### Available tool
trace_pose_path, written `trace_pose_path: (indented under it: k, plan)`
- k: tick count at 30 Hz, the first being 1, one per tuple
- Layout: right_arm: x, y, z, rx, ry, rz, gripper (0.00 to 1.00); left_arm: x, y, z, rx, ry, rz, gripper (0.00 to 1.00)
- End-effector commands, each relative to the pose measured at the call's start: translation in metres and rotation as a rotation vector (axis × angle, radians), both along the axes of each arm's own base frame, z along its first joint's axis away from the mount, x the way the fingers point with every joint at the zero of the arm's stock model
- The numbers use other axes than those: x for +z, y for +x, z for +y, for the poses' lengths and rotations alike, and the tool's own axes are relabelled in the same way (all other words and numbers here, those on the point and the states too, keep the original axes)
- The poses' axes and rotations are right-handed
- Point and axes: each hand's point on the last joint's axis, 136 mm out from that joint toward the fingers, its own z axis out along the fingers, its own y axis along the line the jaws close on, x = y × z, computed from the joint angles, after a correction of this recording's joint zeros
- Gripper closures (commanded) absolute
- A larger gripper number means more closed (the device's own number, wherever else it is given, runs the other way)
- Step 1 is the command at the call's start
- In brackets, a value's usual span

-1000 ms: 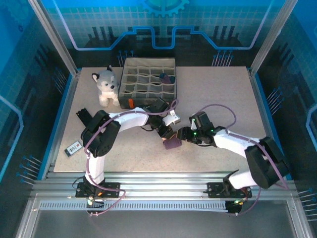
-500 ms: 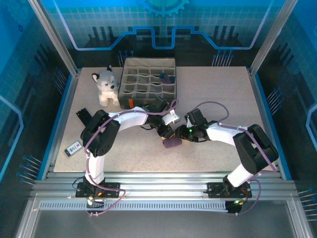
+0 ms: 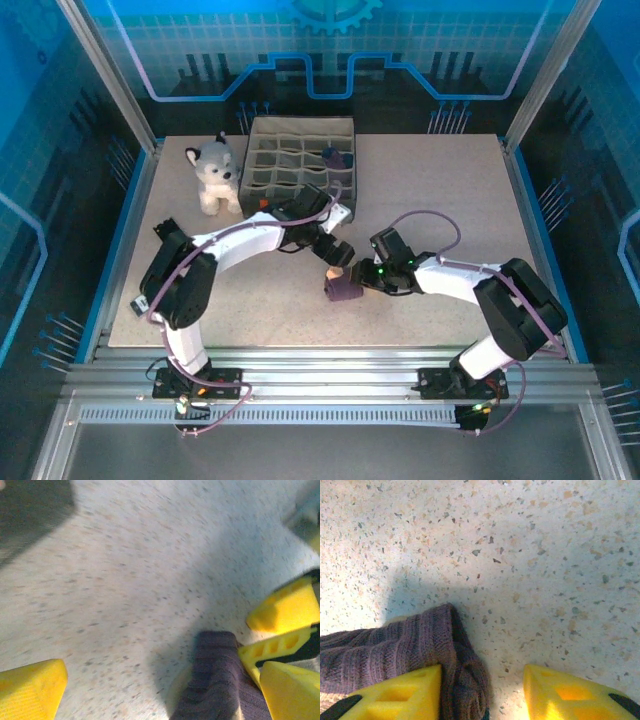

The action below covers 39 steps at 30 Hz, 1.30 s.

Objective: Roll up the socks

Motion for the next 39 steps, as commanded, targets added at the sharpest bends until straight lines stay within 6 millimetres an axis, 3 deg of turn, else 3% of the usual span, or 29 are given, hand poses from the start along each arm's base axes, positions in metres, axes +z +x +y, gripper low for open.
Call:
trace_pose_path:
  k: [1, 5, 10, 13, 17, 22, 26, 34, 39]
  plan:
    - [-0.02, -0.028, -0.017, -0.017, -0.091, 0.09, 0.55, 0.033, 0.023, 0.034, 0.287, -0.008, -0.071, 0.01]
    - [-0.019, -0.027, -0.017, -0.024, -0.099, 0.082, 0.55, 0.033, 0.008, 0.062, 0.405, 0.05, 0.034, 0.0]
    - [-0.018, -0.027, -0.016, -0.033, -0.108, 0.081, 0.54, 0.031, -0.029, 0.071, 0.525, -0.138, 0.143, 0.0]
    - [-0.017, -0.026, -0.014, -0.038, -0.107, 0.078, 0.54, 0.019, -0.061, 0.07, 0.597, -0.172, 0.232, 0.01]
    - [-0.014, -0.025, -0.013, -0.031, -0.118, 0.077, 0.54, 0.007, -0.106, 0.06, 0.674, -0.256, 0.274, 0.11]
    - [-0.011, -0.024, -0.009, -0.015, -0.134, 0.079, 0.54, 0.004, -0.142, 0.044, 0.797, -0.389, 0.255, 0.14]
    - [-0.011, -0.025, -0.008, -0.017, -0.144, 0.075, 0.54, -0.001, -0.146, 0.029, 0.857, -0.47, 0.267, 0.14]
    - [-0.013, -0.031, -0.006, -0.019, -0.145, 0.085, 0.54, -0.025, -0.141, -0.014, 0.864, -0.561, 0.407, 0.25]
    - [-0.013, -0.031, -0.006, -0.025, -0.145, 0.089, 0.54, -0.044, -0.145, -0.013, 0.942, -0.55, 0.463, 0.26]
